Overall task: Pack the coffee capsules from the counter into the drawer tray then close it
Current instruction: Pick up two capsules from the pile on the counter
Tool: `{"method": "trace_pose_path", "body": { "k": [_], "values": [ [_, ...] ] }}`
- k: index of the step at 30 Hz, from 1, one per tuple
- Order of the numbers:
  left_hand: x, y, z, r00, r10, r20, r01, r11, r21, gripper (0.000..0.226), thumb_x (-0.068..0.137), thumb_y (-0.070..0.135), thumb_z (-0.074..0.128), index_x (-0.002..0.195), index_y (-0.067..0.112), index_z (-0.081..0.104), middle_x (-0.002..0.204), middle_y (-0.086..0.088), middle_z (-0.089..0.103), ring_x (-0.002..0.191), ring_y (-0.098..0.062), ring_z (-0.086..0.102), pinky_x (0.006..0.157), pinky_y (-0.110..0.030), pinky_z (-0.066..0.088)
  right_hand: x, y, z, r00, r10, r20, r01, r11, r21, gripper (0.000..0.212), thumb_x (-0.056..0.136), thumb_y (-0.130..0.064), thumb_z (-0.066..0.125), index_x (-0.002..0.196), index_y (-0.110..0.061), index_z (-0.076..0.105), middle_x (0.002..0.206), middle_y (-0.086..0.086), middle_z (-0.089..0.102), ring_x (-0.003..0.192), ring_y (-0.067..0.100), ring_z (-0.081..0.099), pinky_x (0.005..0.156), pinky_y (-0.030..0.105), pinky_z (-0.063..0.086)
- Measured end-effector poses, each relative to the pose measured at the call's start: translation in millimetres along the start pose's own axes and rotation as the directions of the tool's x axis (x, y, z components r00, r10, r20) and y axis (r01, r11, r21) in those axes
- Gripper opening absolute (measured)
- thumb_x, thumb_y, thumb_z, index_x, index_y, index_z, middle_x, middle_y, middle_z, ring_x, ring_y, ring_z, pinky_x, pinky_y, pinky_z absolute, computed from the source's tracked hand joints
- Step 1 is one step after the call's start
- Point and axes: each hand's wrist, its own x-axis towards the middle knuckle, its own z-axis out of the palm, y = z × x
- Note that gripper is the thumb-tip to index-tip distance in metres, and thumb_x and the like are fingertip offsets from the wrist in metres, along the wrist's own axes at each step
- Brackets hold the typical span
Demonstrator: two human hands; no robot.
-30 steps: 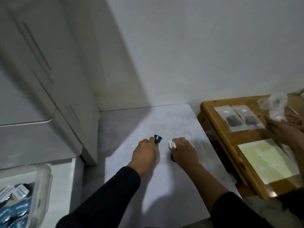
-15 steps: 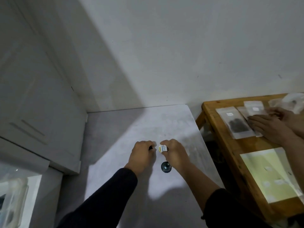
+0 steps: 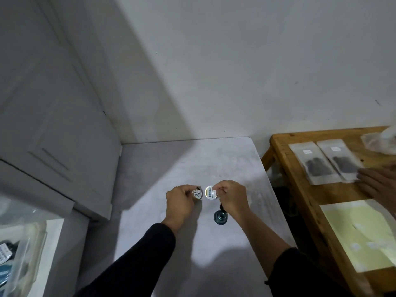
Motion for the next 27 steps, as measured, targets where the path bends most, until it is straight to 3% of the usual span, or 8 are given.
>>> {"method": "trace_pose_path", "body": {
  "k": [4,6,8,9,14,17,22,27],
  "values": [
    [-9.9,7.3,-20.1,0.993,-0.091,-0.080,0.077,0.984,-0.161,0.027,0.083,0.002,0.055,0.084,0.022,0.073,0.085,0.002,0.072,0.064,0.006,0.059,0.058,0.003,0.040,-6.8,-17.7,-4.0,0.997,-0.029,-0.075,0.036,0.994,0.105,0.019,0.077,0.006,0.058,0.081,-0.004,0.074,0.087,0.014,0.073,0.080,0.026,0.066,0.065,0.011,0.043],
    [-13.7,9.0,-32.5,0.987,-0.132,-0.089,0.102,0.953,-0.287,0.028,0.084,0.002,0.056,0.083,0.024,0.073,0.090,-0.002,0.074,0.070,-0.003,0.065,0.065,-0.008,0.049,-12.9,-33.7,-8.9,0.998,0.000,-0.062,0.013,0.977,0.215,0.020,0.079,0.005,0.057,0.082,-0.006,0.073,0.086,0.012,0.074,0.076,0.024,0.067,0.064,0.011,0.047],
    [-19.9,10.3,-49.7,0.988,-0.146,-0.050,0.109,0.891,-0.440,0.029,0.085,0.001,0.057,0.081,0.025,0.072,0.094,-0.006,0.074,0.079,-0.013,0.069,0.078,-0.024,0.055,-21.8,-54.9,-13.2,0.999,0.032,-0.029,-0.020,0.938,0.347,0.022,0.082,0.003,0.055,0.081,-0.009,0.073,0.081,0.010,0.073,0.073,0.022,0.068,0.071,0.026,0.054],
    [-24.4,11.0,-59.1,0.989,-0.145,-0.033,0.109,0.858,-0.502,0.027,0.085,0.000,0.057,0.082,0.022,0.072,0.093,-0.006,0.074,0.079,-0.013,0.069,0.081,-0.026,0.055,-26.9,-65.9,-15.6,0.999,0.039,-0.011,-0.031,0.915,0.402,0.023,0.083,0.003,0.055,0.079,-0.012,0.073,0.078,0.008,0.073,0.070,0.020,0.067,0.071,0.030,0.055],
    [-58.1,6.4,-118.7,0.997,-0.075,-0.030,0.036,0.740,-0.672,0.023,0.088,-0.003,0.055,0.098,0.011,0.070,0.087,0.001,0.072,0.072,-0.002,0.068,0.070,-0.011,0.054,-58.5,-122.5,-16.8,0.996,-0.020,0.086,-0.037,0.793,0.607,0.035,0.084,0.006,0.056,0.069,-0.021,0.071,0.065,-0.006,0.073,0.062,0.006,0.067,0.061,0.015,0.053],
    [-76.5,-5.0,-160.1,0.998,-0.050,-0.050,0.002,0.720,-0.694,0.024,0.087,-0.001,0.057,0.103,0.011,0.070,0.093,-0.002,0.074,0.080,-0.007,0.069,0.072,-0.012,0.054,-81.2,-158.2,-7.7,0.990,-0.061,0.130,-0.039,0.758,0.651,0.029,0.084,0.007,0.056,0.074,-0.016,0.071,0.064,-0.007,0.072,0.061,0.004,0.066,0.059,0.013,0.053],
    [-108.8,-28.3,-234.2,0.996,-0.029,-0.086,-0.041,0.708,-0.705,0.024,0.085,-0.001,0.059,0.094,0.017,0.071,0.082,0.006,0.076,0.073,-0.002,0.068,0.066,-0.011,0.054,-123.2,-216.3,27.4,0.979,-0.120,0.165,-0.019,0.752,0.659,0.023,0.084,0.006,0.058,0.079,-0.012,0.071,0.072,-0.002,0.073,0.064,0.004,0.068,0.060,0.013,0.053],
    [-138.6,-70.4,-312.4,0.993,-0.027,-0.115,-0.059,0.733,-0.678,0.025,0.084,-0.002,0.060,0.090,0.018,0.073,0.085,0.002,0.076,0.078,-0.007,0.070,0.065,-0.012,0.053,-168.9,-271.0,80.2,0.972,-0.146,0.185,-0.018,0.738,0.674,0.025,0.084,0.008,0.056,0.075,-0.011,0.070,0.063,-0.006,0.072,0.060,0.003,0.067,0.058,0.011,0.053]
  ]
}}
